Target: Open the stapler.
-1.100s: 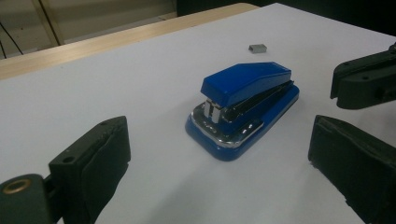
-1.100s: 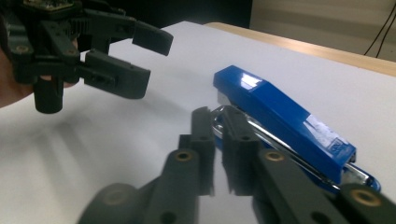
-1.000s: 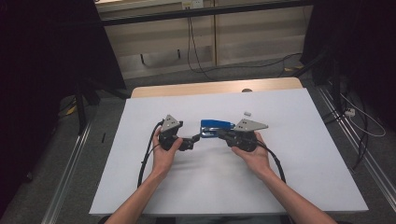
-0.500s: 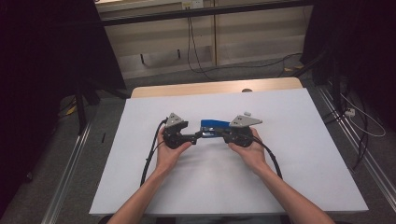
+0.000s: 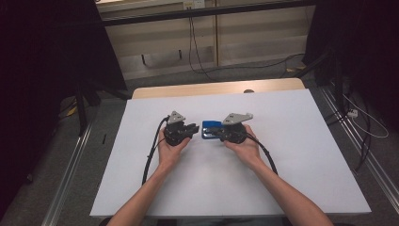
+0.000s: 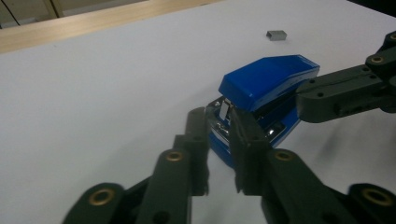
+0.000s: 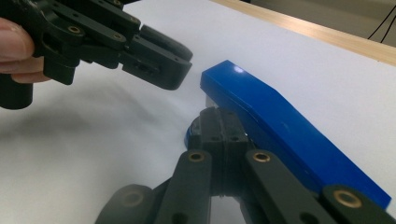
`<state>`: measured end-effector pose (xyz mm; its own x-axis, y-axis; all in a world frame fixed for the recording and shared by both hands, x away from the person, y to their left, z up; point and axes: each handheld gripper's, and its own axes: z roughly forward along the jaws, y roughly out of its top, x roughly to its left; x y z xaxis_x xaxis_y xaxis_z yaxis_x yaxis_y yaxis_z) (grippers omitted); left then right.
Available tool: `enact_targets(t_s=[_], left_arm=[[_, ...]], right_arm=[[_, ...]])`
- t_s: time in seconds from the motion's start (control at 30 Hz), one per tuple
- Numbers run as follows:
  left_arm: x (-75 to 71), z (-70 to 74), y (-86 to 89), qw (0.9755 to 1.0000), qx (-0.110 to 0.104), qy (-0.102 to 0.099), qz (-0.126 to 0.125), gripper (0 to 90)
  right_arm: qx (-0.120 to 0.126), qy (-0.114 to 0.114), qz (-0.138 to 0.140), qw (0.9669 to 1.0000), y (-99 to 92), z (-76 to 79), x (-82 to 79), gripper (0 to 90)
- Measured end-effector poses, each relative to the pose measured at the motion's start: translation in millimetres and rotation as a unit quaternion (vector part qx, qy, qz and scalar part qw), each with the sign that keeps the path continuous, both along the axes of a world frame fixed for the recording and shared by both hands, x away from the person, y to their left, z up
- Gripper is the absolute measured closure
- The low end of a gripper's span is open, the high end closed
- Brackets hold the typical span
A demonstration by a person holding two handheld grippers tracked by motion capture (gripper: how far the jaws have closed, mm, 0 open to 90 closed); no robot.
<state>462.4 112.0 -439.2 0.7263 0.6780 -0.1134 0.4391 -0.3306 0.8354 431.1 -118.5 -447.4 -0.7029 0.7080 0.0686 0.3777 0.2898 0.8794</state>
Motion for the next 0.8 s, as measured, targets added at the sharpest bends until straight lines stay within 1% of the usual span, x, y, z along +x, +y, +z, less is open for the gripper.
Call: enact_targets(t_s=[0.1, 0.2, 0.27, 0.3, 0.4, 0.47, 0.5, 0.6, 0.77, 0.8], left_arm=[[1.4, -0.8, -3.6, 1.0, -0.003, 0.006, -0.007, 89.6], [2.8, -1.6, -7.5, 0.9998, -0.003, 0.017, -0.006, 90.0], [4.2, -3.6, -8.8, 0.9998, 0.0, 0.018, -0.004, 90.0], [4.8, -4.9, -9.7, 0.9998, -0.001, 0.019, 0.001, 90.0], [8.3, -7.5, -9.2, 0.9997, 0.004, 0.024, 0.003, 90.0], [10.2, -8.9, -9.4, 0.9997, 0.001, 0.026, 0.002, 90.0], [10.9, -8.9, -9.6, 0.9996, 0.007, 0.026, 0.001, 90.0], [11.9, -9.6, -12.4, 0.9996, 0.009, 0.026, -0.002, 90.0], [12.7, -9.6, -14.1, 0.9996, 0.006, 0.026, -0.007, 90.0], [12.7, -9.3, -14.1, 0.9996, -0.002, 0.028, -0.008, 90.0]], right_arm=[[-0.012, 0.004, 0.007, 0.9999, 4.3, -1.2, 2.5, 90.0], [-0.032, 0.007, 0.016, 0.9993, 9.8, -3.3, 3.7, 90.0], [-0.038, 0.01, 0.015, 0.9991, 12.4, -4.4, 4.5, 90.0], [-0.04, 0.011, 0.014, 0.9991, 13.0, -5.1, 5.4, 90.0], [-0.043, 0.015, 0.013, 0.9988, 14.2, -7.4, 8.4, 90.0], [-0.043, 0.016, 0.01, 0.9989, 14.7, -7.9, 10.8, 90.0], [-0.043, 0.016, 0.009, 0.9989, 15.1, -7.9, 11.7, 90.0], [-0.051, 0.015, 0.012, 0.9985, 17.9, -8.9, 12.5, 90.0], [-0.048, 0.015, 0.005, 0.9987, 18.0, -10.1, 13.2, 90.0], [-0.049, 0.015, 0.004, 0.9987, 18.0, -10.0, 13.0, 90.0]])
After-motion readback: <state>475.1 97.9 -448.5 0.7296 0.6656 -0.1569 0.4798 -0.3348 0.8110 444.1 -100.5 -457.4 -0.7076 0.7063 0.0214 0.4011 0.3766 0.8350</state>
